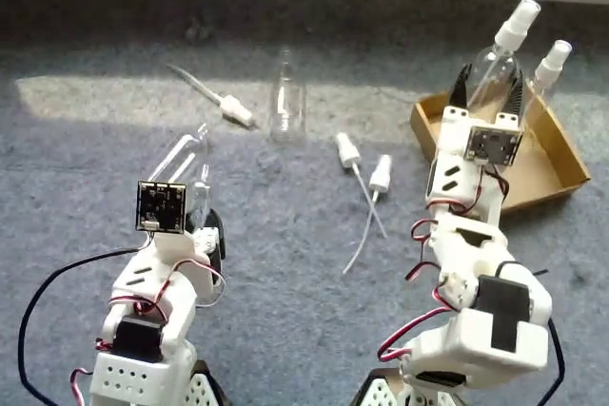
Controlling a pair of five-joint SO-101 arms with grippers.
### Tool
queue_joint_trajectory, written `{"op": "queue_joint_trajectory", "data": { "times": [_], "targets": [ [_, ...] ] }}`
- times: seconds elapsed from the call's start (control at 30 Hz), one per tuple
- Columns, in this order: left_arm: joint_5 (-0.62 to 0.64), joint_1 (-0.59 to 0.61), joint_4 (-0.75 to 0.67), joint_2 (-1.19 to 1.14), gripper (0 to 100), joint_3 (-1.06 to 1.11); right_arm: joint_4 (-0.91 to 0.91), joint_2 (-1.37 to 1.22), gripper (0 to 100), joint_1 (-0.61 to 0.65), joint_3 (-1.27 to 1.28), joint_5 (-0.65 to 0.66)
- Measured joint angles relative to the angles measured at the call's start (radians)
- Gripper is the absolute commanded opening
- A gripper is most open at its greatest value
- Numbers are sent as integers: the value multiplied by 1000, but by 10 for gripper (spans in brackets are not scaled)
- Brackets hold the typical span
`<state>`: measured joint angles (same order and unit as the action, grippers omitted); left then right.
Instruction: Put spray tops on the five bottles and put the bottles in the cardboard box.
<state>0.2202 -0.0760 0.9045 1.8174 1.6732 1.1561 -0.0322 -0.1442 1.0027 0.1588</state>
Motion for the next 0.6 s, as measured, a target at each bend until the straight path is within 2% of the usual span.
{"op": "queue_joint_trajectory", "data": {
  "times": [0.2,0.4,0.6],
  "targets": [
    [0,0,0,0,8,0,169,-130,108,-3,0,5],
    [0,0,0,0,10,0,382,-311,108,-2,-2,121],
    [0,0,0,0,10,0,450,-500,108,-8,-52,141]
  ]
}}
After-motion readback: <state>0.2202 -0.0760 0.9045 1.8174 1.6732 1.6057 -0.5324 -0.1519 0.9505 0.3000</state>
